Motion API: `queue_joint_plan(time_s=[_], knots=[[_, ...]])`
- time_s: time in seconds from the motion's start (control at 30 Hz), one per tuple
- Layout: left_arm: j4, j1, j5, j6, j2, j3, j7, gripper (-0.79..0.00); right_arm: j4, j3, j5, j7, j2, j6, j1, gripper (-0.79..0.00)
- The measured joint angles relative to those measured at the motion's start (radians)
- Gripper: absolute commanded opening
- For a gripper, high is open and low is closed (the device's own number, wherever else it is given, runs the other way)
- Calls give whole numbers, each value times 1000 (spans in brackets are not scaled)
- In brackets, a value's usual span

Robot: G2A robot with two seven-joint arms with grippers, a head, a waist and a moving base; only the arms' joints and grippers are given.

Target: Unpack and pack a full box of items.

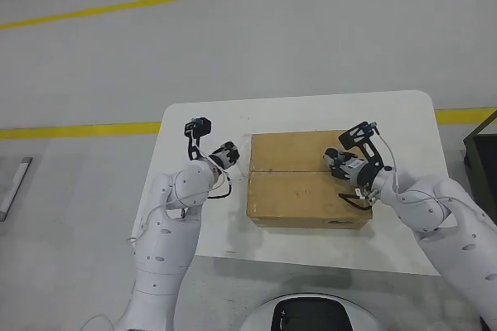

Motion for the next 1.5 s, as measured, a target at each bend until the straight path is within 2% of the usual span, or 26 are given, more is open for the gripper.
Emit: queue_joint_plan(time_s=[0.27,0.77,0.93,1.03,1.07,1.1,1.13,1.37,1.5], knots=[[-66,24,83,5,12,-10,8,-785,-2,3,-2,-5,-1,-1,-5,-785],[-155,42,407,48,25,65,-67,-785,-7,5,-5,0,-2,-2,-10,-785],[-179,51,471,50,26,76,-98,-717,-7,4,-8,1,-3,-2,-14,-785],[-183,53,501,51,25,82,-112,-603,-7,4,-7,2,-3,-3,-16,-785],[-186,54,508,52,25,83,-116,-453,-7,5,-7,2,-3,-3,-16,-785],[-188,56,513,53,24,84,-118,-142,-7,5,-7,2,-3,-3,-16,-785],[-189,57,517,55,24,84,-120,0,-7,5,-7,3,-3,-3,-16,-785],[-201,68,561,63,23,74,-93,0,-7,8,-7,4,-4,-6,-17,-785],[-204,106,745,19,36,83,-21,0,-5,11,-4,4,-4,-7,-15,-785]])
